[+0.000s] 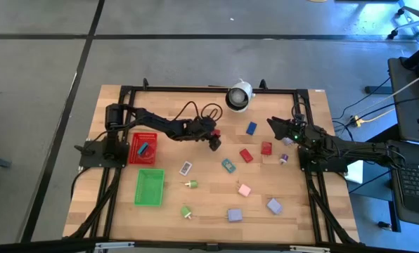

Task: Pick & Place Office items
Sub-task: Put the top red digital timer into the red bin

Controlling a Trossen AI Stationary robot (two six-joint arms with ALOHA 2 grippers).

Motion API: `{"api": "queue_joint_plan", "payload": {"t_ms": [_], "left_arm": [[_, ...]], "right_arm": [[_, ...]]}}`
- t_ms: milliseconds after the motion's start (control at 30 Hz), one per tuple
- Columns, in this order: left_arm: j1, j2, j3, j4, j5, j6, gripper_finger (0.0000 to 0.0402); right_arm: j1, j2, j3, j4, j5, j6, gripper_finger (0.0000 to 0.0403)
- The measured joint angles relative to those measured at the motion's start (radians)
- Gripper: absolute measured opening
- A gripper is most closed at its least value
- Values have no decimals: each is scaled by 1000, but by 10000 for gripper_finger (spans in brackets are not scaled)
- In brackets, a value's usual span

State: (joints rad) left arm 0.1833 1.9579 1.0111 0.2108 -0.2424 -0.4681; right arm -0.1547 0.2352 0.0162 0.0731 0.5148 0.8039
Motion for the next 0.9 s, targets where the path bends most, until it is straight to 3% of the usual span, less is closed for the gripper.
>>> {"api": "queue_joint_plan", "payload": {"t_ms": [333,500,633,900], "left_arm": [[-29,52,5,35,-30,103,239],[-51,63,3,37,-139,168,239],[-49,64,3,46,-137,248,238],[-42,66,1,69,-113,249,167]], "right_arm": [[0,0,0,0,0,-82,292],[0,0,0,-2,0,-87,292],[0,0,0,-2,18,-87,292],[0,0,0,-2,24,-87,292]]}}
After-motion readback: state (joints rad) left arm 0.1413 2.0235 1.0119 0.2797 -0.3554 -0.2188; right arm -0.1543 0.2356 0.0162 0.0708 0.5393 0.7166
